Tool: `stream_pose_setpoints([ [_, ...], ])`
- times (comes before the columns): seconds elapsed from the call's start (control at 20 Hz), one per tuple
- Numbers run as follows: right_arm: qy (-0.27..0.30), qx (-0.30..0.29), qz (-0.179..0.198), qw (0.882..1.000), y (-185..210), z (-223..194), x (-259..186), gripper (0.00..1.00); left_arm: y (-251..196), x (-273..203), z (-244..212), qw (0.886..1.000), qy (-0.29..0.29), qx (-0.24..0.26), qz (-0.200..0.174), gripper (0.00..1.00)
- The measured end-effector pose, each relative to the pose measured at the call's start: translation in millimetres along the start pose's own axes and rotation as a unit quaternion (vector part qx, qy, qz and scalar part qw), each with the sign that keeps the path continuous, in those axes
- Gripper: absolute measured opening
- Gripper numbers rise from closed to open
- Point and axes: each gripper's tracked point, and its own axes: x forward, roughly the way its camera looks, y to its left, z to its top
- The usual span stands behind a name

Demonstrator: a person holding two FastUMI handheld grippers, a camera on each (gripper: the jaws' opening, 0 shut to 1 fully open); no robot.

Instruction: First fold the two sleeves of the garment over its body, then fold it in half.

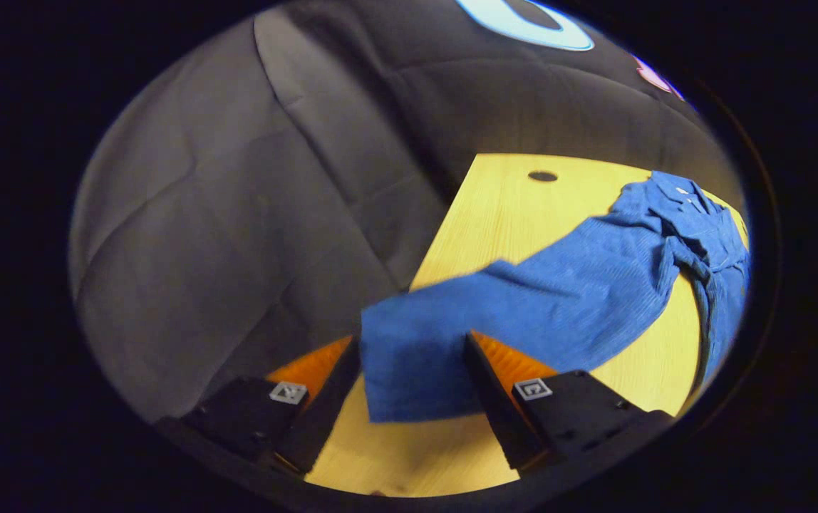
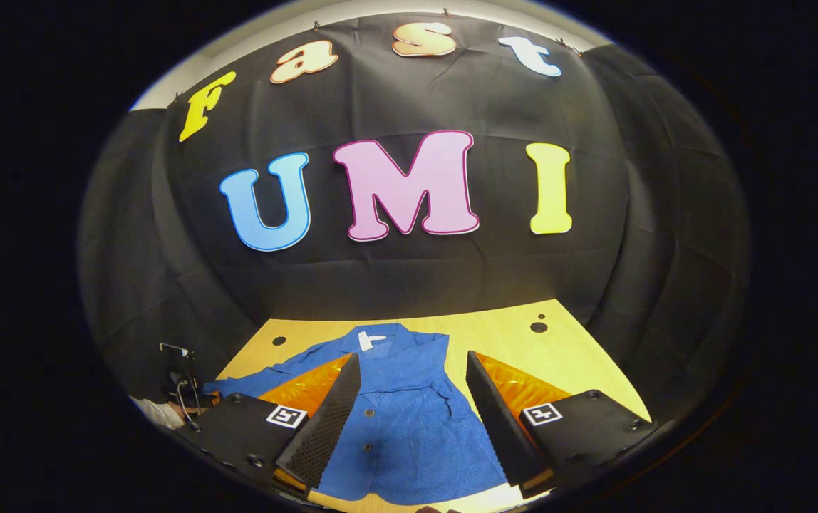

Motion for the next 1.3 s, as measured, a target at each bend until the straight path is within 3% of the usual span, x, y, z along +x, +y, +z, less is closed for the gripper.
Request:
stream_pose_setpoints([
  [0.1, 0.005, 0.007, 0.0, 1.0, -3, -1, 2, 0.94, -3, 0, -6, 1.0, -0.001, -0.01, -0.007, 0.85],
  [0.15, 0.008, 0.011, 0.001, 1.0, -4, -3, 1, 0.94, -12, -1, -9, 0.999, 0.001, -0.017, -0.03, 0.85],
  [0.25, 0.011, 0.014, 0.003, 1.0, -5, -5, 0, 0.94, -27, -6, -9, 0.998, 0.009, -0.013, -0.054, 0.36],
  [0.35, 0.014, 0.013, 0.001, 1.0, -9, -5, -2, 0.94, -29, -6, -10, 0.997, 0.042, 0.034, -0.047, 0.05],
  [0.4, 0.018, 0.012, 0.001, 1.0, -11, -9, -3, 0.94, -30, -11, -7, 0.996, 0.049, 0.047, -0.051, 0.0],
  [0.5, 0.026, 0.011, 0.001, 1.0, -14, -14, -4, 0.94, -51, -9, 3, 0.994, 0.042, 0.028, -0.098, 0.0],
  [0.85, 0.029, 0.029, 0.0, 0.999, -33, -20, -5, 0.94, -104, -57, 74, 0.981, -0.008, -0.02, -0.195, 0.0],
  [1.3, 0.034, 0.063, -0.011, 0.997, -88, -26, -3, 0.94, -256, -134, 164, 0.954, -0.038, 0.011, -0.298, 0.0],
])
